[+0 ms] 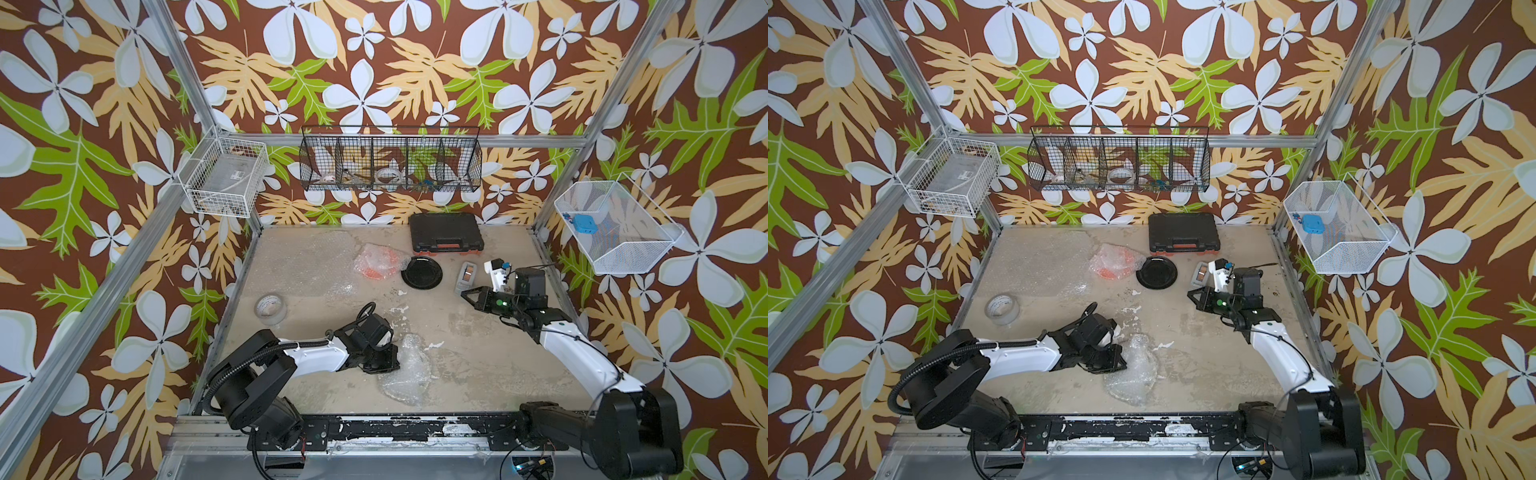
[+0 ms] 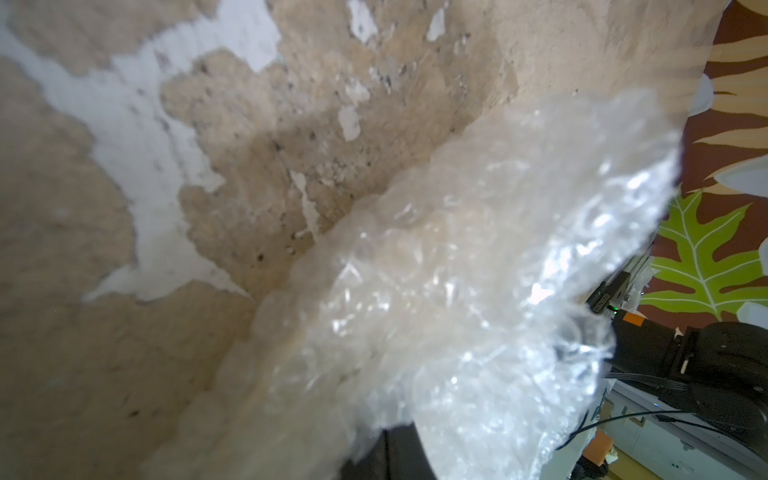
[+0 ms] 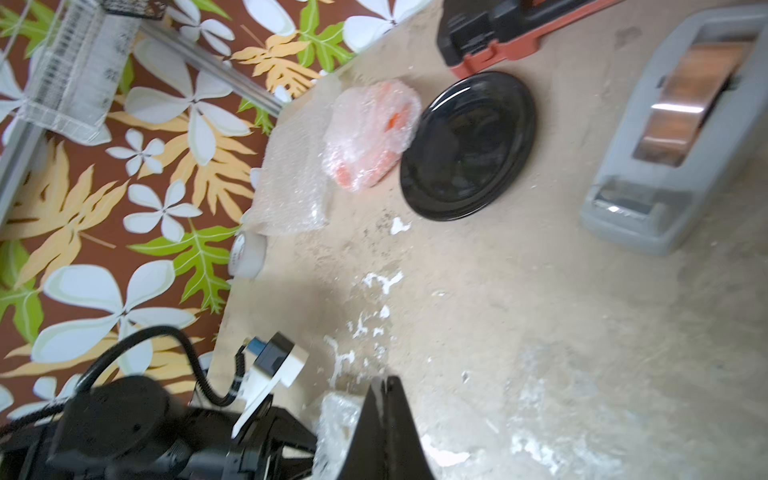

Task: Wrap dinner plates in bubble wrap
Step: Stick the tape on the bubble wrap.

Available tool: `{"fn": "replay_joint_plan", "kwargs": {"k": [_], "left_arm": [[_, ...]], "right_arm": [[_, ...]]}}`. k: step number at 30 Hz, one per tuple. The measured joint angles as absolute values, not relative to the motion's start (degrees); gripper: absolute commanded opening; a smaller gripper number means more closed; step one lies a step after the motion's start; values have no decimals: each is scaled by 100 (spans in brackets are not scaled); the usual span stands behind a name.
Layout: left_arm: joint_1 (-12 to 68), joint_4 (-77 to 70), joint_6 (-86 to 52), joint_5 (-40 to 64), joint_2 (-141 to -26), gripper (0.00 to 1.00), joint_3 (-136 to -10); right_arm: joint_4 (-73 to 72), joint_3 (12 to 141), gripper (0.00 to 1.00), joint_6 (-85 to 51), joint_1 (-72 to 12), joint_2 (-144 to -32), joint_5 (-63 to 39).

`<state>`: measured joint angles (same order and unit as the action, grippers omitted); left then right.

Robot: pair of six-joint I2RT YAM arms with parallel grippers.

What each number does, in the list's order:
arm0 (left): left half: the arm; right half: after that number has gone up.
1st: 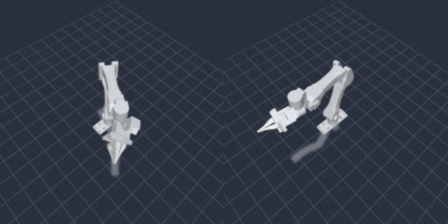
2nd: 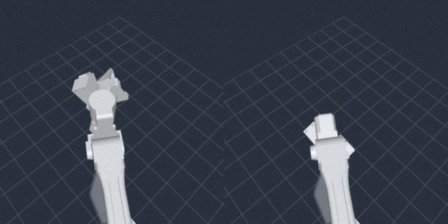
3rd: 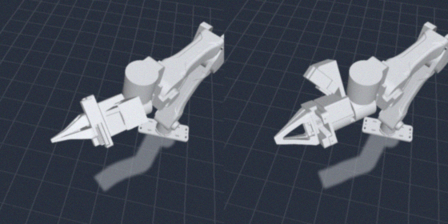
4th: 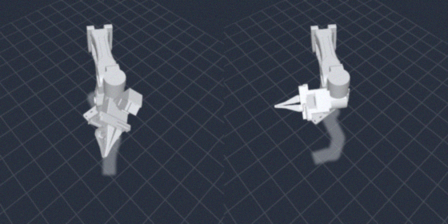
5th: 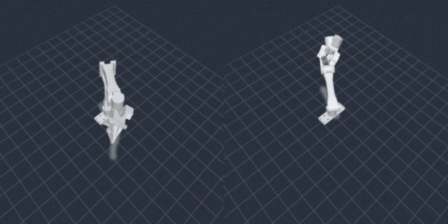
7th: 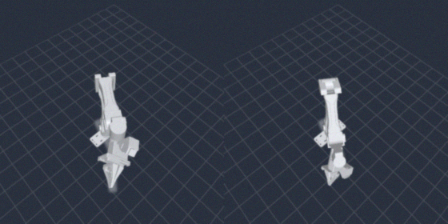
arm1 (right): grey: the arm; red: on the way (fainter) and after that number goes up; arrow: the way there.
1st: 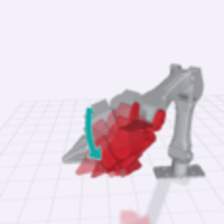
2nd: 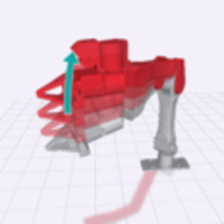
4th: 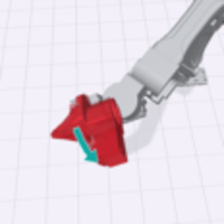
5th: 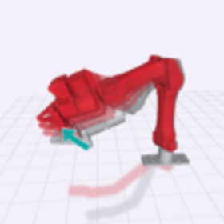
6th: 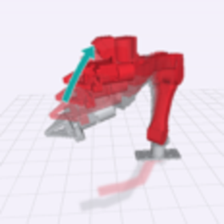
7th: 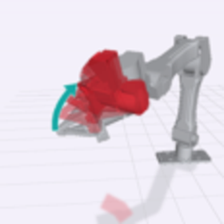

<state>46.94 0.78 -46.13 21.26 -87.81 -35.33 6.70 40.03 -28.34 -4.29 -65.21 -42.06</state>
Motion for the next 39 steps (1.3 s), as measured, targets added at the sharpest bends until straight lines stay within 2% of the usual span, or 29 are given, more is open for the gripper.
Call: {"fn": "replay_joint_plan", "kwargs": {"k": [6,9,17,23,27,39], "left_arm": [[4694,311,-4158,2117,-8886,3,-3732],[4694,357,-4001,2123,-8960,3,-3815],[4694,370,-3872,2139,-9037,2,-3903],[4694,386,-3872,2134,-9032,2,-3905],[4694,414,-3872,2110,-9004,3,-3905],[4694,504,-3874,2032,-8934,3,-3896]], "right_arm": [[1627,3529,0,-2598,-596,-5111,-4440],[2119,3330,0,-2550,-930,-4554,-4473],[2958,2969,0,-3079,-2646,-3607,-4270],[3277,2718,0,-3677,-3990,-3363,-3981],[3223,2552,0,-4121,-4582,-3420,-3802],[3059,2010,0,-4501,-4751,-4034,-3697]]}}
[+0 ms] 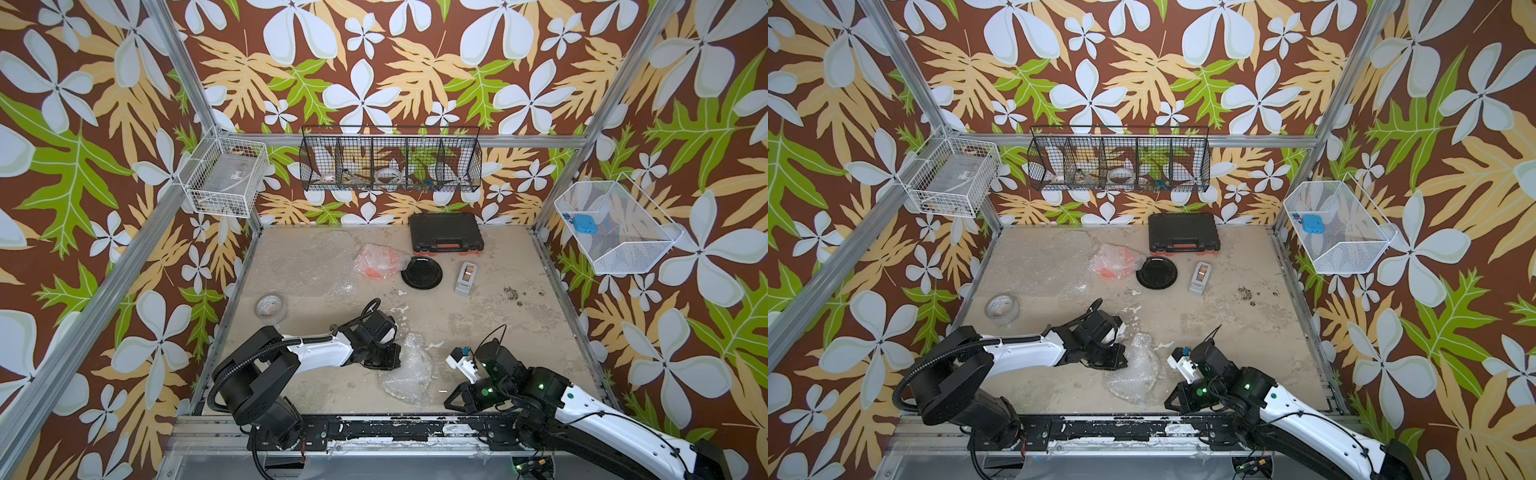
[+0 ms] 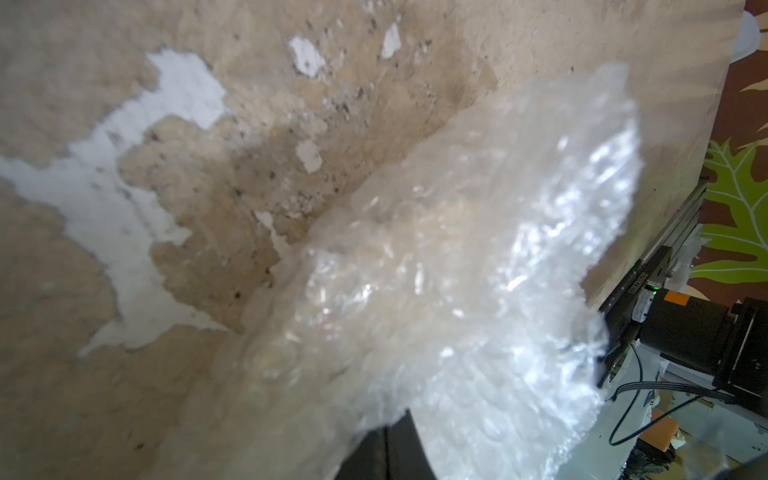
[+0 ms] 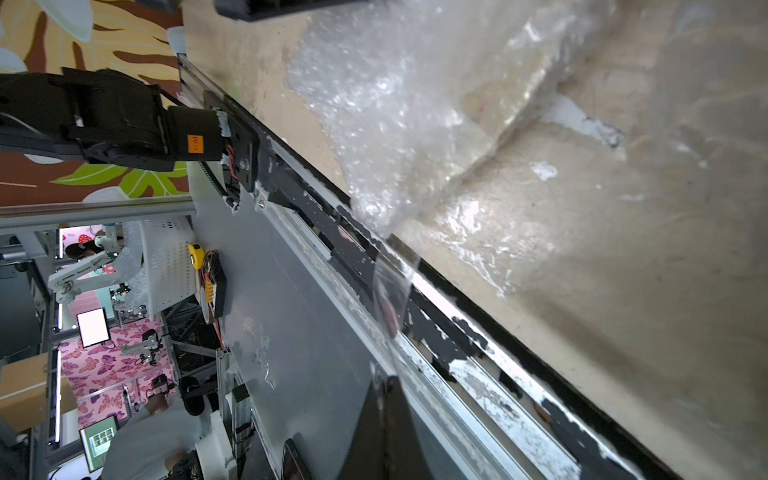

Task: Wrap dinner plates in bubble wrap
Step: Stick the tape on the bubble wrap.

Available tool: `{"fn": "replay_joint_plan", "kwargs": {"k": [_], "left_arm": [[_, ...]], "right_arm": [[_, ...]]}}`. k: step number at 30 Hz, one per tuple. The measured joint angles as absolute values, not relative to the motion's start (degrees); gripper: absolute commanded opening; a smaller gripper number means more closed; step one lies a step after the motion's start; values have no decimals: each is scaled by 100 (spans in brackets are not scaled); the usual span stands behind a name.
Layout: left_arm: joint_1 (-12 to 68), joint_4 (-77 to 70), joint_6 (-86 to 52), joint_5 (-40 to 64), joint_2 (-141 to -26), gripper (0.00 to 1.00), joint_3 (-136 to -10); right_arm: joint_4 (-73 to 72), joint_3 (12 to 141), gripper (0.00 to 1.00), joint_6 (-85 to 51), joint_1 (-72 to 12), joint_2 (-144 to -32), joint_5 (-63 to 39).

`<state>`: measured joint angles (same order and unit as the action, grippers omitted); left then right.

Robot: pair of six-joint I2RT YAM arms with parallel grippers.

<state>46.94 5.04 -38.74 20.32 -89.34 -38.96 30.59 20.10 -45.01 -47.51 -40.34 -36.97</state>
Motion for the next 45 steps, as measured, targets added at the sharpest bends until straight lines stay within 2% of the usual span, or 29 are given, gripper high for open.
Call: {"fn": "replay_joint_plan", "kwargs": {"k": [14,27,34,45], "left_arm": [[4694,609,-3938,1959,-8770,2,-3826],[4694,248,-4047,2150,-8823,2,-3669],[4694,108,-4066,2220,-8853,2,-3621],[4694,-139,-4171,2305,-8882,2,-3518]], "right_arm": [[2432,1903,0,-4576,-4751,-5542,-3942],[1728,3323,0,-3819,-4528,-6938,-3970],[1540,3765,0,-3317,-4392,-7784,-4180],[1175,4062,0,-2781,-4101,-8473,-4047]]}}
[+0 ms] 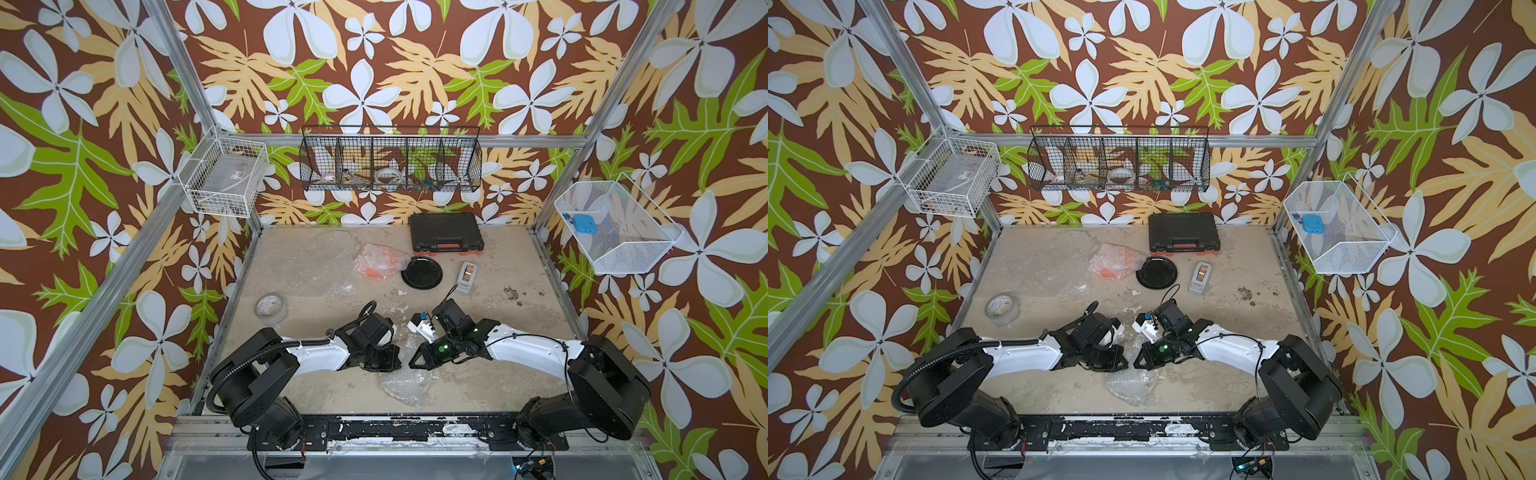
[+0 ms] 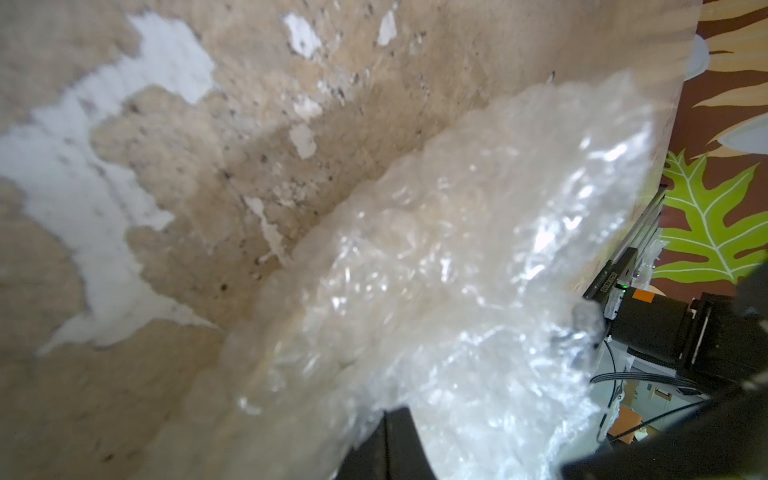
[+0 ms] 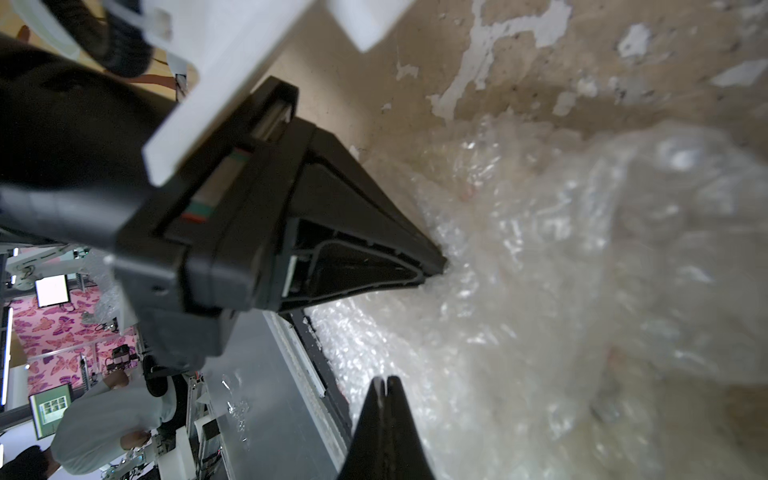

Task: Wrap dinner plates in bubble wrap
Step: Stick the tape on the bubble wrap.

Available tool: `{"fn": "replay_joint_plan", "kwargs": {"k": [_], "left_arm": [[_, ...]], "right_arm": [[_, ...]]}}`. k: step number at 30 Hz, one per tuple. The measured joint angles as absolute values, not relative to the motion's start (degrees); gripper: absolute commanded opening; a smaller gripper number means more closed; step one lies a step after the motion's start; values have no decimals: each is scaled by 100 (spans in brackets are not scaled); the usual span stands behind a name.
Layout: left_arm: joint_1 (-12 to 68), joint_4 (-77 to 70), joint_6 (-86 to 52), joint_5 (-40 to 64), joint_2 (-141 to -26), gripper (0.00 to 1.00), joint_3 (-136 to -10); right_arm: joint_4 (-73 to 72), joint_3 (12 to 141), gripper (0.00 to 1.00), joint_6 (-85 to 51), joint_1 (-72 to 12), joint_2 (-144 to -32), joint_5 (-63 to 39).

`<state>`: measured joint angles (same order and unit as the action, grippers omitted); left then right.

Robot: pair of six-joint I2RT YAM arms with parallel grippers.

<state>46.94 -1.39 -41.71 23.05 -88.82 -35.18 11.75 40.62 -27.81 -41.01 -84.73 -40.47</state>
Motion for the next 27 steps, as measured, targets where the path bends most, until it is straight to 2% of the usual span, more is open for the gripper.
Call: {"fn": "replay_joint_plan", "kwargs": {"k": [5,8,12,17,23,27], "left_arm": [[4696,-213,-4189,2353,-8899,2,-3492],[4698,-250,-4198,2357,-8895,2,-3470],[4709,-338,-4305,2355,-8897,1,-3426],[4731,-486,-4324,2359,-8914,1,-3358],[4731,-558,-4340,2399,-8962,1,-3341],[4731,-565,-4340,2408,-8997,1,-3343]], "right_arm": [[812,4095,0,-2685,-4056,-8895,-3763],[532,4066,10,-2626,-4056,-9118,-3476],[298,3964,30,-2521,-4073,-9179,-3175],[263,3900,43,-2427,-4283,-8589,-2233],[314,3942,47,-2174,-4456,-8086,-797],[628,4108,46,-2053,-4464,-7835,-233]]}}
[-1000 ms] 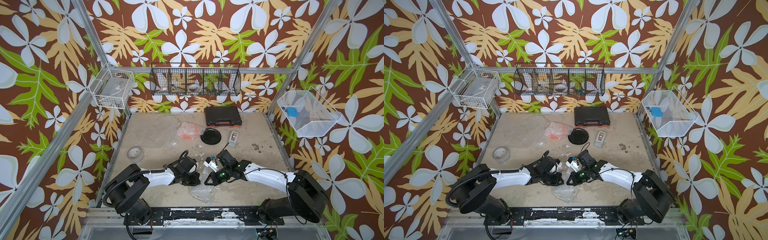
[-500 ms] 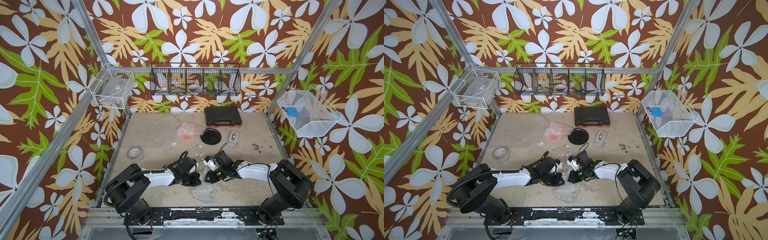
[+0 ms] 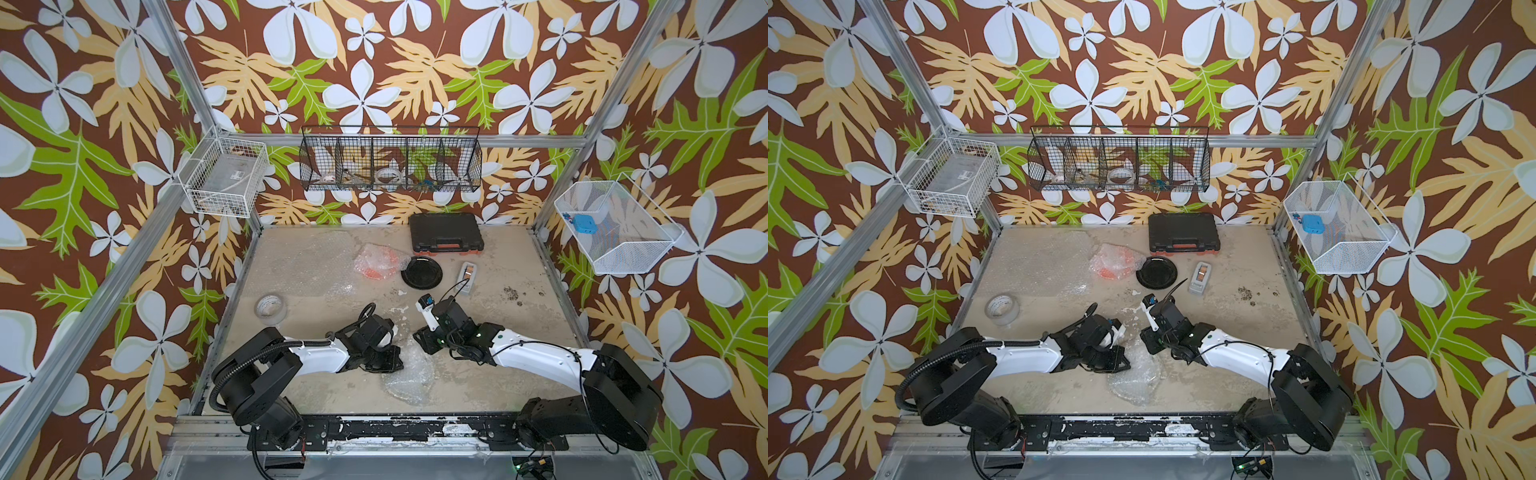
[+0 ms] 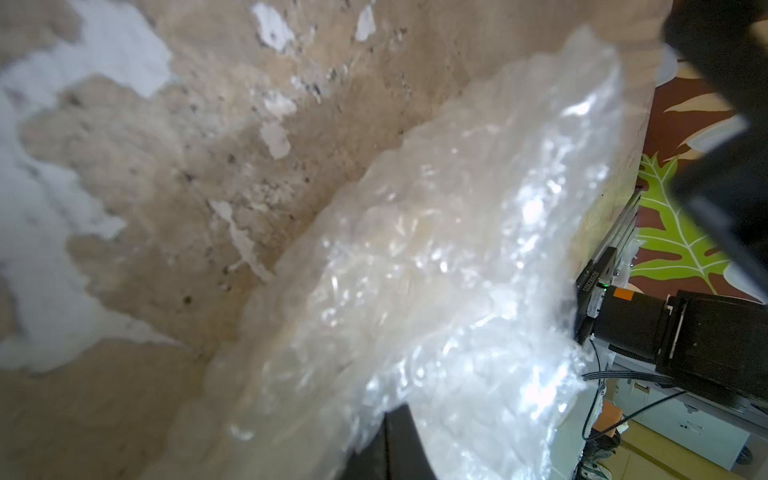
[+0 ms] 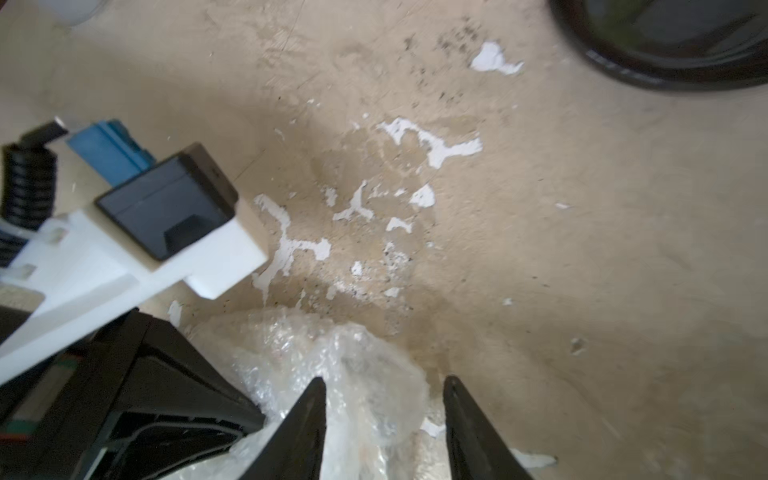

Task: Wrap dinner plates in bubble wrap
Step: Stick the tape on the bubble wrap.

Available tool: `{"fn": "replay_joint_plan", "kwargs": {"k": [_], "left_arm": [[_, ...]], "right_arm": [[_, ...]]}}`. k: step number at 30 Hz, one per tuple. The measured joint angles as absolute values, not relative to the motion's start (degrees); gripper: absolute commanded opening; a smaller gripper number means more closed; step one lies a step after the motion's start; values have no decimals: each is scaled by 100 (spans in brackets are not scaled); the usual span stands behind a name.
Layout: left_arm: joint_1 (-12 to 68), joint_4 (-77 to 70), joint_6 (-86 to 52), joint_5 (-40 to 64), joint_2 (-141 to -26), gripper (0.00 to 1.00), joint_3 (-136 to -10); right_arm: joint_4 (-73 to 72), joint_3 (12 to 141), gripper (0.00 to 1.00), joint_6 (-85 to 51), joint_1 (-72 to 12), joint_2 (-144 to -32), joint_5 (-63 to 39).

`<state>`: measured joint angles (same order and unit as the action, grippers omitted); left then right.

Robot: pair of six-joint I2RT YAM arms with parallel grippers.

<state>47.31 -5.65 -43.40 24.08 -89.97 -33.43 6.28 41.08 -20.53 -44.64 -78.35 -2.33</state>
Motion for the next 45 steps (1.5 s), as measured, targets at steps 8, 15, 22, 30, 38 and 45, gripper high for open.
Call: {"fn": "replay_joint_plan", "kwargs": {"k": [8,15,22,30,38,45], "left_arm": [[4731,-530,-4338,2414,-8993,1,-3378],[4731,-478,-4338,2418,-8993,1,-3417],[4731,-427,-4338,2423,-9011,1,-3457],[4731,-351,-4338,2425,-9030,1,-3509],[4731,-375,-4338,2453,-9076,1,-3514],[4733,-443,-4340,2467,-9096,1,-3485]], "right_arm": [[1044,4123,31,-2622,-4464,-7170,-1009],[307,3295,29,-4316,-4464,-6731,-2484],[-582,2825,46,-5478,-4466,-6772,-3155],[-932,2740,44,-5806,-4458,-7203,-3406],[-875,2488,37,-5402,-4200,-8106,-3323],[-296,3199,40,-5024,-4088,-7426,-3223]]}}
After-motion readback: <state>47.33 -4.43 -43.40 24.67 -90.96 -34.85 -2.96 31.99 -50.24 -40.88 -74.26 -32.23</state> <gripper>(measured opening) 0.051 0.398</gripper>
